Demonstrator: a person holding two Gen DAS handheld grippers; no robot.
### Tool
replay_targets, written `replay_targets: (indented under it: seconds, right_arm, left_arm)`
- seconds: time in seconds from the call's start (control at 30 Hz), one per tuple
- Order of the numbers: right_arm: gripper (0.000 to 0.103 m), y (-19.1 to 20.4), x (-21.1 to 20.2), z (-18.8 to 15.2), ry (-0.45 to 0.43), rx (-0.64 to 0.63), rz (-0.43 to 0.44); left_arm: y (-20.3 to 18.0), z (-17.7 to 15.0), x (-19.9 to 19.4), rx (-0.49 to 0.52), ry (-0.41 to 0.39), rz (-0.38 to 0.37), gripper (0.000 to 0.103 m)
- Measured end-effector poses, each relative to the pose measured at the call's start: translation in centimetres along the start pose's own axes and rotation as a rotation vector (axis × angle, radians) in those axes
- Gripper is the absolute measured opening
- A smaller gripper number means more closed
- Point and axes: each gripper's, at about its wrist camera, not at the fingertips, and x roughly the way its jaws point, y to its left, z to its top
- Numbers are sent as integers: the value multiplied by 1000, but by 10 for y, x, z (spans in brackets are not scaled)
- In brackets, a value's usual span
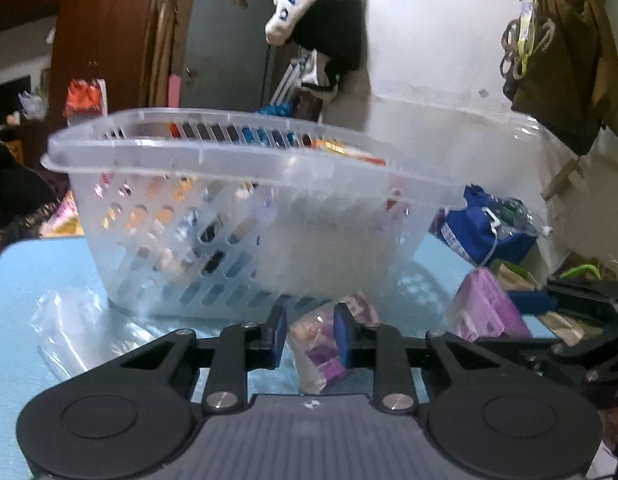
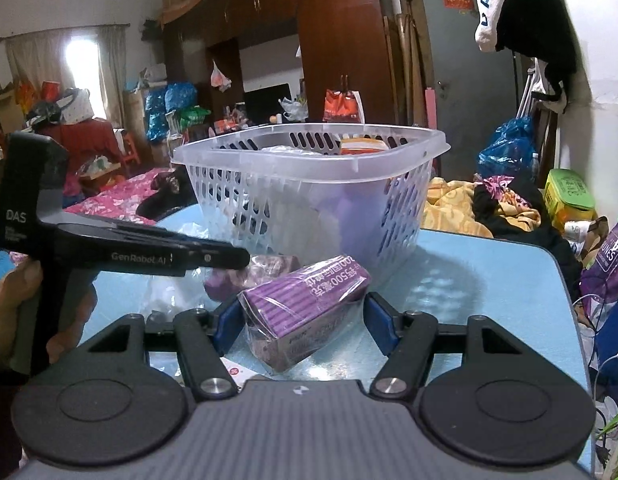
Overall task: Organize objects
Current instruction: 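Grasp a purple box with the left gripper while the right grasps the striped purple box, then carry both purple boxes over the basket and open both grippers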
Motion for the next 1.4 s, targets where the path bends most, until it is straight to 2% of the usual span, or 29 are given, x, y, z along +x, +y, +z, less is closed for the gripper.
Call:
replay_targets:
  seconds: [0.07,0.17,0.37,0.53,0.6,0.73,0.93,1.0,1.07,1.23,1.4]
  right_arm:
    - [68,-1,1,0,0,2,0]
    - [68,-3,1,0,2,4,-2]
    - [68,-3,2,-3,5,5,-4]
    - [68,-3,1,-3,2,7,-6]
    - [68,-4,1,-4,2,9,-8]
    - [68,-8,-1,-3,-1,12,-9]
    - [68,-11,-1,-3,-3,14,-8]
    - [68,-13,-1,-3,-4,15,-7]
    - [68,-14,-1,-3,-6,17,-7]
    - [68,-16,-5,-4,-15,24,-10]
    - [68,-6,-28,4,-75,11,10]
  left_arm:
    - [-2,-2,3,11,-8,15,30]
    - [0,-1,5,-8,-2,-12,30]
    - [-4,-3,5,-7,-6,-18,33]
    - [-10,-8,8,34,-1,-32,59]
    - [-15,-10,9,60,1,-26,62]
    - [-22,-9,11,94,4,-4,63]
    - [-36,-12,8,209,0,34,62]
    - [-37,-14,12,224,30,29,62]
    - [-38,-16,15,231,50,30,57]
    - [-37,-16,-2,203,-30,-4,55]
    - [-33,-13,-36,181,-118,-40,54]
